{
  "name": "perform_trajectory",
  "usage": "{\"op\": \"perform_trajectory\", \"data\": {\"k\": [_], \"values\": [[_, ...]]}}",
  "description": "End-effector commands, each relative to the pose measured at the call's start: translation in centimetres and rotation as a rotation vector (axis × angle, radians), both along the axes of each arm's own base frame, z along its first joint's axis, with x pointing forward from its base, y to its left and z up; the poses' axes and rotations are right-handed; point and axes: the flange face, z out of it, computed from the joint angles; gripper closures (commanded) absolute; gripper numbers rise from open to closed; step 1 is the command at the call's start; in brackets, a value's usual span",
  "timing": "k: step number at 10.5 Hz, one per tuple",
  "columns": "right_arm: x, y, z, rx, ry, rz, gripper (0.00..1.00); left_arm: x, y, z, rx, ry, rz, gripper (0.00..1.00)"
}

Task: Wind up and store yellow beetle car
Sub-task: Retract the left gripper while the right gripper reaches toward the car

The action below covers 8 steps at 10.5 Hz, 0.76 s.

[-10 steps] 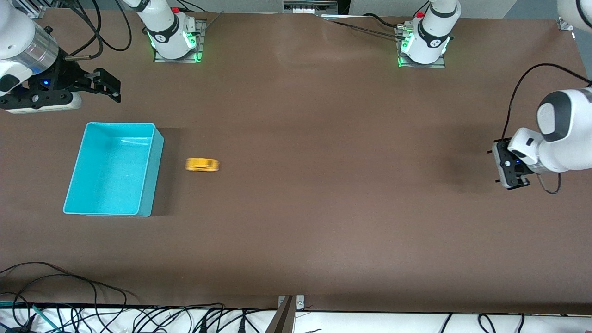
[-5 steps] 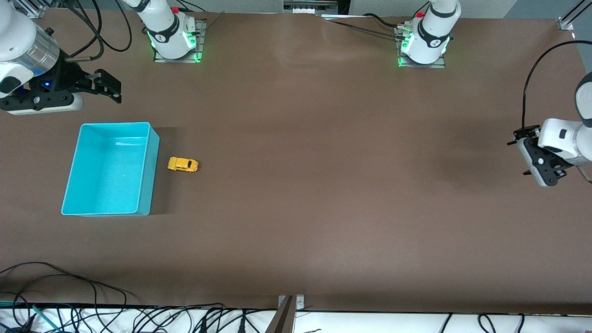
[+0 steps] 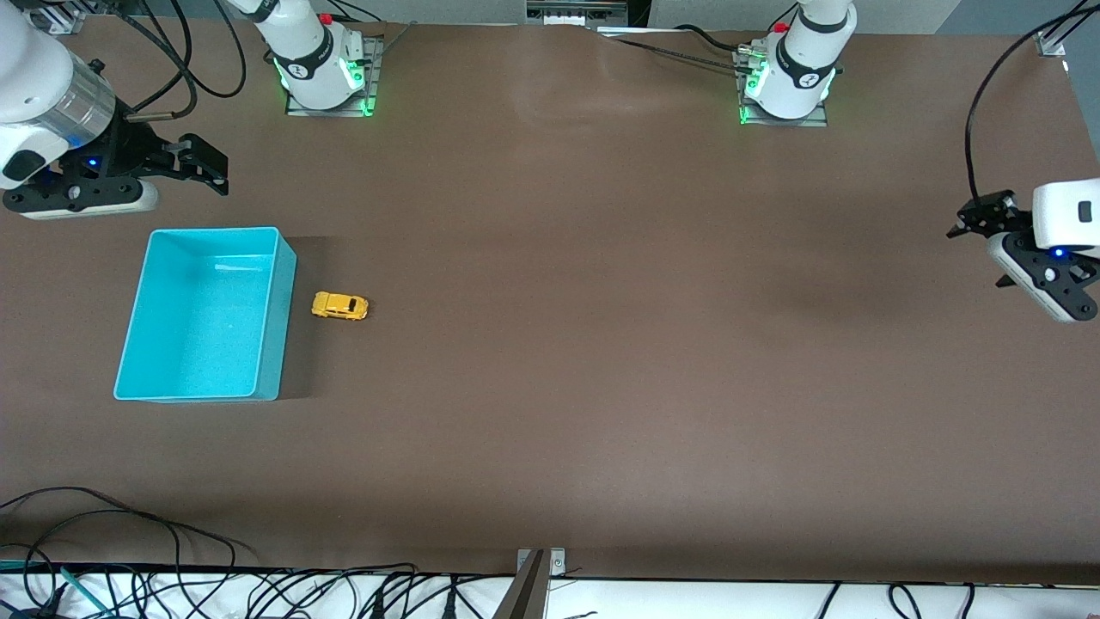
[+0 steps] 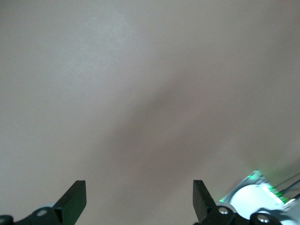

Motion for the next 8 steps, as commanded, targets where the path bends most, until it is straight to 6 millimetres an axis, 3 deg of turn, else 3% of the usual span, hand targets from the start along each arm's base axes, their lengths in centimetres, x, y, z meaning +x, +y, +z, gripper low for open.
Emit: {"op": "perform_trajectory", "data": {"k": [1,2,3,4,5,8], "values": [[1.3,0.3,-1.7,-0.007,0.026,0.008,0.0,-0.8,-4.1,2.8,0.036,0.061,0.149,0.0],[2.0,0.4,-2.9,-0.006,0.033,0.01,0.0,-1.1,-5.8,3.0,0.052,0.069,0.196,0.0],[2.8,0.6,-4.1,-0.003,0.032,0.014,0.0,-2.5,-7.6,5.3,0.095,0.03,0.255,0.0],[3.4,1.4,-5.3,-0.003,0.035,0.025,0.0,-3.5,-10.4,5.9,0.14,0.015,0.303,0.0],[3.7,2.4,-6.1,-0.005,0.039,0.041,0.0,-4.4,-11.3,7.3,0.165,-0.021,0.355,0.0],[4.8,2.7,-8.5,0.002,0.033,0.049,0.0,-4.2,-9.9,7.3,0.132,-0.171,0.419,0.0]]}}
